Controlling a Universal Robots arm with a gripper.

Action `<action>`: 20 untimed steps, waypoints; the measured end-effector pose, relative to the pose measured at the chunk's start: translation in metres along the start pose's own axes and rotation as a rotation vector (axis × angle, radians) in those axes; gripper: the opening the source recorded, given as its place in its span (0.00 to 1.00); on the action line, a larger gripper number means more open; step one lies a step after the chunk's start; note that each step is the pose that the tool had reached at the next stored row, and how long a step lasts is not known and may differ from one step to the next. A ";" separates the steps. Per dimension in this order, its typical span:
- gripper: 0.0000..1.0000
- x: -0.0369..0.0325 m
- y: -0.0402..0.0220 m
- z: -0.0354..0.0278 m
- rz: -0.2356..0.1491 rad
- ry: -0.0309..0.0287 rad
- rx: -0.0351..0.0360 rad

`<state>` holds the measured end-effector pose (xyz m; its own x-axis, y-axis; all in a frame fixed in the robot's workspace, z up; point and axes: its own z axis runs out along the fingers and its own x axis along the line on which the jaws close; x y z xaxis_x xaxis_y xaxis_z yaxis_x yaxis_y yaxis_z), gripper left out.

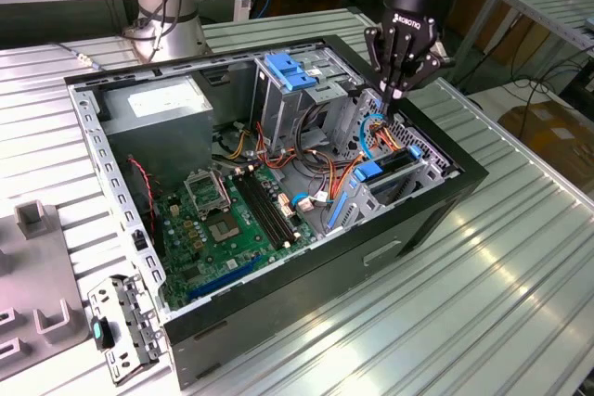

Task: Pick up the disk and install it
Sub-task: 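Insert the second disk wire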

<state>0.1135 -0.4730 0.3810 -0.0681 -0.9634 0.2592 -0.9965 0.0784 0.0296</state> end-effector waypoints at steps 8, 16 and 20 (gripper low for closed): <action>0.24 -0.0020 -0.0002 0.0031 0.004 0.0784 0.0053; 0.24 -0.0055 -0.0008 0.0158 0.005 0.1009 0.0069; 0.16 -0.0057 -0.0008 0.0161 0.005 0.1026 0.0070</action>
<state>0.1139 -0.4717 0.3639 -0.0682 -0.9317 0.3568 -0.9965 0.0811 0.0213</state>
